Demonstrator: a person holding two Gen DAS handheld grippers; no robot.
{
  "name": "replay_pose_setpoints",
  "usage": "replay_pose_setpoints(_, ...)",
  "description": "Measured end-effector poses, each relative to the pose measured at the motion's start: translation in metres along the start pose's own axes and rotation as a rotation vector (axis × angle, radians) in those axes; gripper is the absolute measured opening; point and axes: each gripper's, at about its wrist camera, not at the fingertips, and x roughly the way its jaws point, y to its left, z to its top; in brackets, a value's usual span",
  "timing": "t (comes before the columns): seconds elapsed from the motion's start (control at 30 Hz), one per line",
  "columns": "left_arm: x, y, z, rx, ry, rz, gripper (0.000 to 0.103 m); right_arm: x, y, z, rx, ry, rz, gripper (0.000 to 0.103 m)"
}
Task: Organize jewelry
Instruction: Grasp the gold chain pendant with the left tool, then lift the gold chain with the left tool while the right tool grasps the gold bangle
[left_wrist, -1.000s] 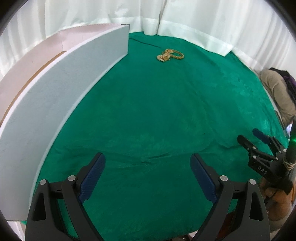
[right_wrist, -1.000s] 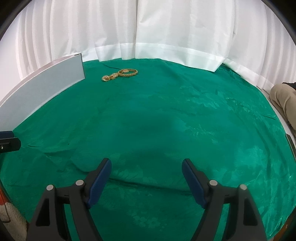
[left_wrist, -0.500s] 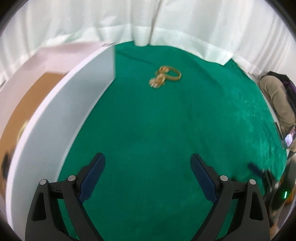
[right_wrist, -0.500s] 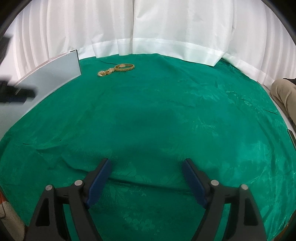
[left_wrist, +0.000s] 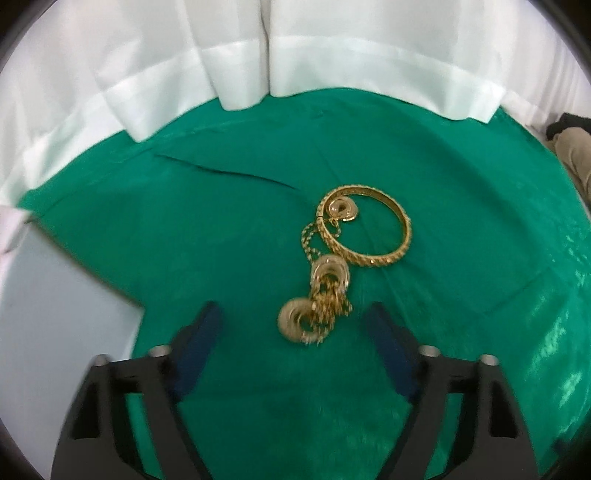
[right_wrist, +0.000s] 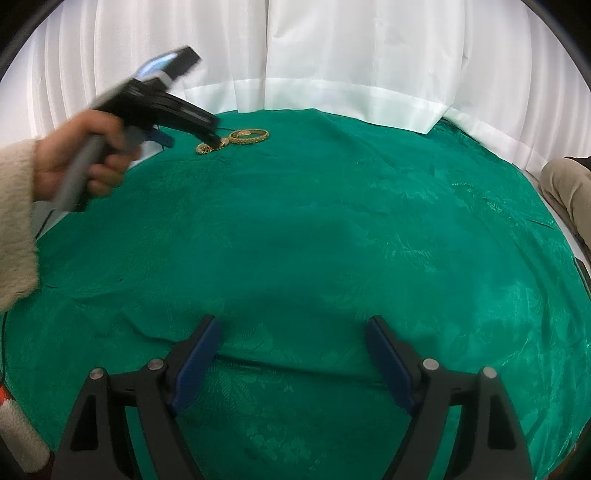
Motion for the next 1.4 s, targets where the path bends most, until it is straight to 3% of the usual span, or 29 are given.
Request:
replay_pose_setpoints(0.07,-0.001,0.001,0.0,-0.003,-0.05,-0.02,0.046,0.0,0.0,0.0,0.0,0.0,0.002,0.084)
replay_pose_setpoints(0.1,-0.002,0.001,0.0,0.006,-0.064,-0.03,0.023,0.0,0.0,0.0,0.0,0.0,0.002,0.084)
replay_pose_setpoints(0.2,-0.01,0.003,-0.002,0.001,-0.087,-0.061,0.004,0.0,0.0,0.0,0.0,0.0,0.001,0.085)
replay_pose_setpoints(0.33,-0.037,0.009,-0.026,-0.024,-0.108,-0.109,0.004,0.0,0.001,0.0,0.001,-0.001,0.001,0.085)
replay_pose_setpoints(0.47,-0.084,0.012,-0.07,-0.052,-0.115,-0.173,0.004,0.0,0.0,0.0,0.0,-0.001,0.002,0.085)
replay_pose_setpoints(0.77,-0.162,0.016,-0.153,-0.051,-0.11,-0.21,0.004,0.001,0.0,0.001,0.0,-0.004,-0.001,0.085)
replay_pose_setpoints(1.2,-0.185,0.053,-0.19,-0.17,-0.131,-0.227,0.004,0.002,0.001,0.005,0.009,0.008,-0.015,0.085)
replay_pose_setpoints(1.4,-0.197,0.063,-0.195,-0.201,-0.157,-0.241,0.004,0.0,0.002,0.01,0.026,0.065,-0.021,0.085)
